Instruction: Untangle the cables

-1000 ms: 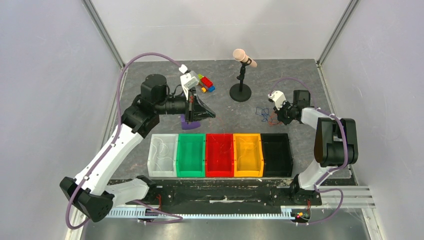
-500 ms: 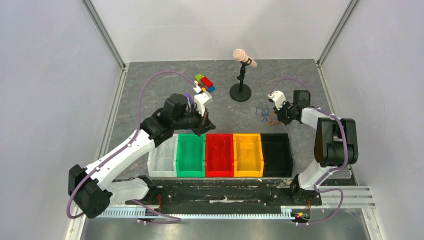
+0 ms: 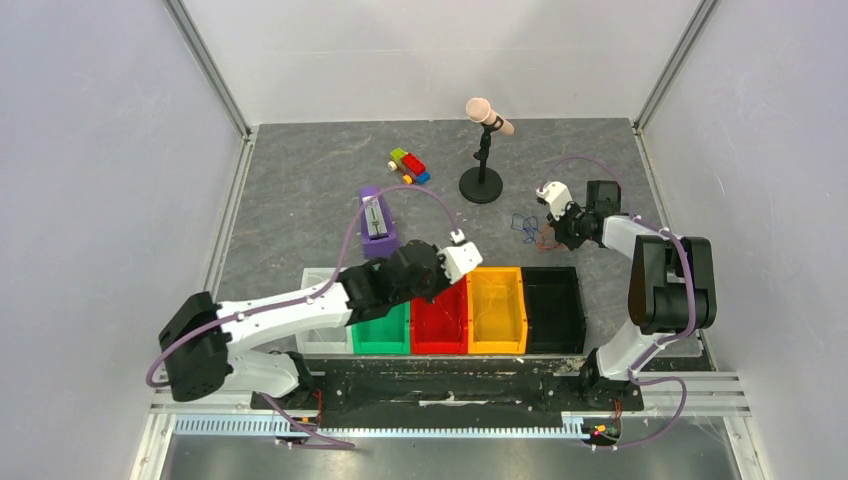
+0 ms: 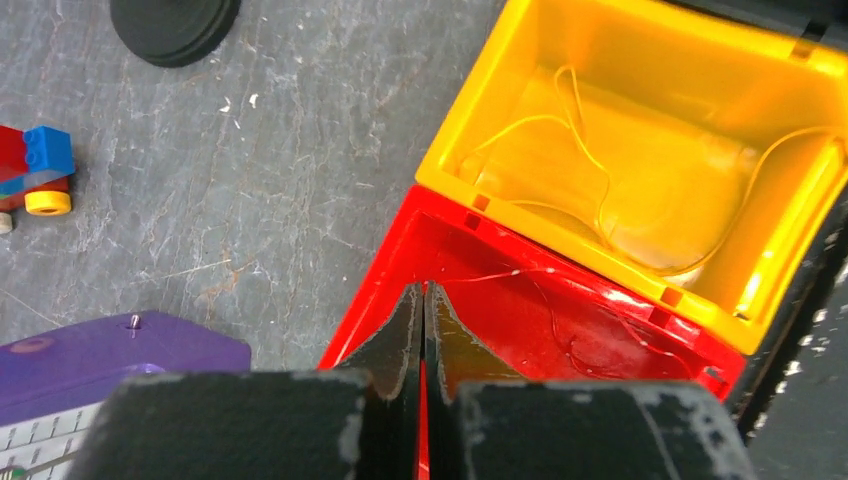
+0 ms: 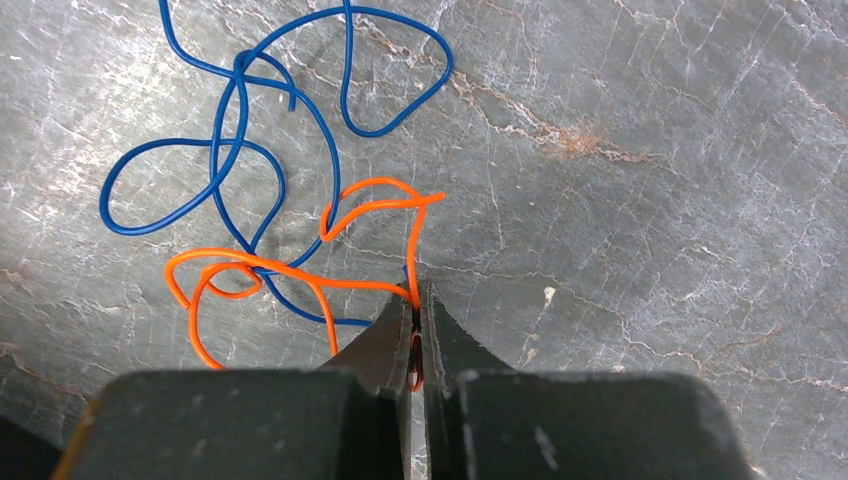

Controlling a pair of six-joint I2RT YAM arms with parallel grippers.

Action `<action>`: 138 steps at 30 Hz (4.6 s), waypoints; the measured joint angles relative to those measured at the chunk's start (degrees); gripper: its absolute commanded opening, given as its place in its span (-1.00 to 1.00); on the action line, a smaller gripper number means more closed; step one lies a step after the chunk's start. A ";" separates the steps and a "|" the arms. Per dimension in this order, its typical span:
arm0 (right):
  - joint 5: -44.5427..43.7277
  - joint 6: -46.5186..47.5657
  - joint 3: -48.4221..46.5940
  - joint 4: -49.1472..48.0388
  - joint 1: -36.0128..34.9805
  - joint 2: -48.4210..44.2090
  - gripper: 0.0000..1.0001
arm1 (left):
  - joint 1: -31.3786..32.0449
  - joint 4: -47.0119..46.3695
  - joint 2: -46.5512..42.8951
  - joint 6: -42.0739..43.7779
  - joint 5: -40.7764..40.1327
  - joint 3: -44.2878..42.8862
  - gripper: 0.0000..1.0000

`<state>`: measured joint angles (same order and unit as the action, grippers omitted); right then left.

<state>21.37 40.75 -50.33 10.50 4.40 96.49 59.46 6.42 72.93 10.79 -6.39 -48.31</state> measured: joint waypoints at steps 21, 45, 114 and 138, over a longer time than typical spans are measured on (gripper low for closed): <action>1.49 -0.07 0.44 -0.55 0.74 -0.11 -1.00 | 3.15 -13.18 16.35 11.41 -12.98 8.35 -0.96; 2.14 -0.57 0.44 -0.55 1.01 -0.11 -1.00 | 3.13 4.28 6.80 5.92 -5.44 -4.39 0.04; 41.05 3.61 -5.33 18.56 -14.91 -37.59 -1.00 | -12.92 12.74 6.36 27.50 42.16 -19.74 -0.36; 41.40 -16.72 -9.57 6.47 1.79 -28.81 -1.00 | -30.64 20.06 -12.04 23.67 39.76 -5.88 -0.96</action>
<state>62.76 24.03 -59.90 16.97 6.20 67.68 28.82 26.48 60.88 34.46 33.36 -54.19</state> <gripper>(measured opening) 0.014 0.043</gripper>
